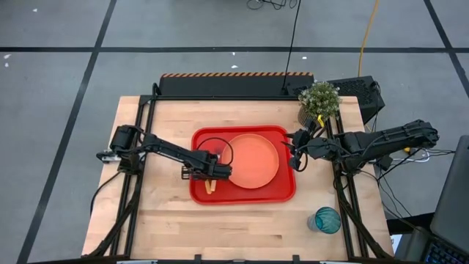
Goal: Pick and place plate/cup/fork/spoon on tray
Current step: Put the yellow spoon on the orange serving tray
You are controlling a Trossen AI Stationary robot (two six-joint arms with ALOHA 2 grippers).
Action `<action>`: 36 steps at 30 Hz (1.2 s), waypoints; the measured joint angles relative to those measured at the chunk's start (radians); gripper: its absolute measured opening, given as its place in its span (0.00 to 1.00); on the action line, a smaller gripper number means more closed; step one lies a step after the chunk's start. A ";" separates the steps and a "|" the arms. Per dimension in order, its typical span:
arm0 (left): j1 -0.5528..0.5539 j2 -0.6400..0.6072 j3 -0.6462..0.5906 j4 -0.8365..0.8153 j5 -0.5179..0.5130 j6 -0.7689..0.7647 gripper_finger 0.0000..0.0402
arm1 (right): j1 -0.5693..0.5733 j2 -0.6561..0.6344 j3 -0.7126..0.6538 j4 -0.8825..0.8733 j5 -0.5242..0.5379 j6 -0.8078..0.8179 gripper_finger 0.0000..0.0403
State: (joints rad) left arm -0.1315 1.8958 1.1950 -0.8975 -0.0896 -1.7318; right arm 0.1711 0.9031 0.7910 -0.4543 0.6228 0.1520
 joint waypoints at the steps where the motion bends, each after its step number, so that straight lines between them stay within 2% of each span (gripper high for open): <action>1: 0.002 -0.001 -0.003 0.008 -0.001 0.006 0.33 | 0.000 0.000 0.000 0.001 0.000 0.000 0.27; 8: 0.007 -0.006 -0.035 0.002 -0.011 0.022 0.12 | 0.000 0.000 0.000 -0.002 0.000 -0.008 0.27; 14: 0.007 -0.005 -0.035 -0.007 -0.021 0.026 0.12 | 0.000 0.000 0.000 -0.019 0.000 -0.008 0.27; 19: 0.011 -0.005 -0.038 -0.050 -0.031 0.046 0.17 | 0.000 0.000 0.000 -0.021 0.000 -0.008 0.27; 25: 0.014 -0.033 -0.043 -0.051 -0.023 0.054 0.12 | 0.000 0.000 0.000 -0.022 0.000 -0.008 0.27; 36: 0.014 -0.041 -0.042 -0.048 -0.016 0.062 0.12 | 0.000 0.000 0.000 -0.023 0.000 -0.008 0.27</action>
State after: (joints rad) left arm -0.1177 1.8544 1.1526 -0.9454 -0.1057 -1.6700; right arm 0.1711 0.9033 0.7910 -0.4774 0.6224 0.1444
